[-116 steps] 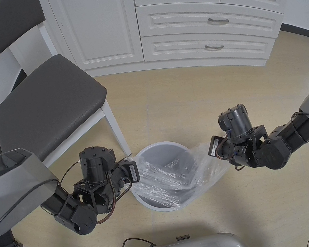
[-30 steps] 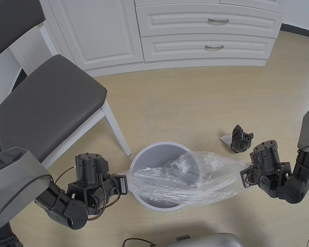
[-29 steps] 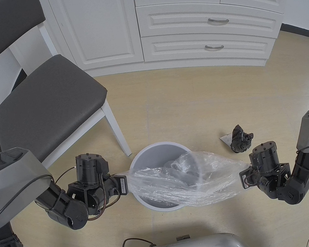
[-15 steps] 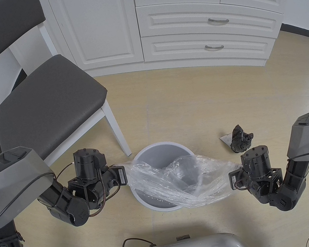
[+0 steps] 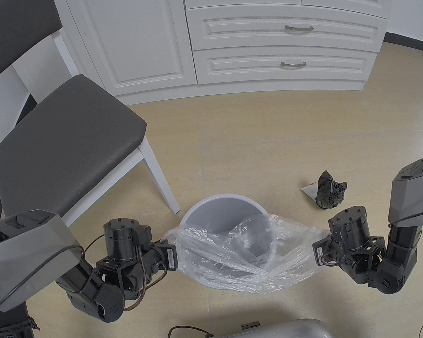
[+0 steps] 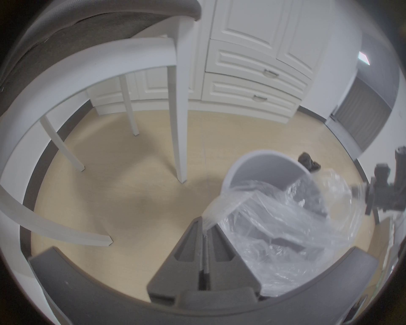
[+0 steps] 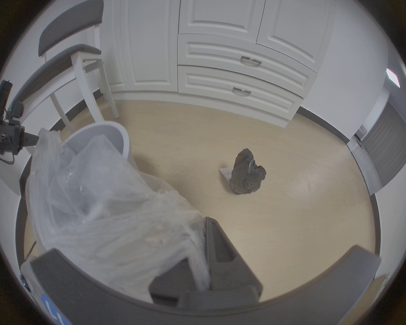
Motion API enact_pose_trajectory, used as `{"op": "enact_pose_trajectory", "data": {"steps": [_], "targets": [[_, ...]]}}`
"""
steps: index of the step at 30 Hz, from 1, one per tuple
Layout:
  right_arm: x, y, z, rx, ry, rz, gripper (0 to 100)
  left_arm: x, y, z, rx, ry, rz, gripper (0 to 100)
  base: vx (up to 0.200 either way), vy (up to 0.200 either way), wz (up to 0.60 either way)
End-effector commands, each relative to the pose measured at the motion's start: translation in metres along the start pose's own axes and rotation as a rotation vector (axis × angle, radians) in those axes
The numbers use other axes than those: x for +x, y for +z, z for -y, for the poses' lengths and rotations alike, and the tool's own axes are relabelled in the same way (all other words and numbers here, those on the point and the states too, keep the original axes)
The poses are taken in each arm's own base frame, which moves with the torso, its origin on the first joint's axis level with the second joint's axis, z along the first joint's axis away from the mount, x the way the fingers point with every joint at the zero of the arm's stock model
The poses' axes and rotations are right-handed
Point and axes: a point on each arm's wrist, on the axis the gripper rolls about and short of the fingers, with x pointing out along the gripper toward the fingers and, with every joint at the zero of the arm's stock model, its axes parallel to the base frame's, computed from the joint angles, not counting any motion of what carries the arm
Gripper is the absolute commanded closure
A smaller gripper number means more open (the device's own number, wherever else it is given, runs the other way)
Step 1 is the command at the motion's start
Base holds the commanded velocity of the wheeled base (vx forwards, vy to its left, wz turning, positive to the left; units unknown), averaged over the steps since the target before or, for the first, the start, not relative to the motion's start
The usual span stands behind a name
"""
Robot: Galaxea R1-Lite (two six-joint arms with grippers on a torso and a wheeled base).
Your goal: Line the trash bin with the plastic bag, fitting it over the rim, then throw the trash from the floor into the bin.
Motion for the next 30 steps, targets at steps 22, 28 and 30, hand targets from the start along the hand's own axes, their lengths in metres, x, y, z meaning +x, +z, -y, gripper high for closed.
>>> {"op": "enact_pose_trajectory", "data": {"steps": [22, 28, 30], "targets": [[-0.057, -0.023, 0.03, -0.318, 0.058, -0.259, 100, -0.05, -0.026, -0.02, 0.248, -0.081, -0.192, 100, 0.0, 0.0, 0.0], [-0.057, -0.026, 0.029, -0.337, 0.062, -0.293, 100, -0.051, -0.028, -0.024, 0.251, -0.1, -0.231, 100, 0.0, 0.0, 0.0], [-0.055, -0.029, 0.027, -0.344, 0.065, -0.302, 100, -0.048, -0.03, -0.025, 0.248, -0.098, -0.237, 100, 0.0, 0.0, 0.0]]}}
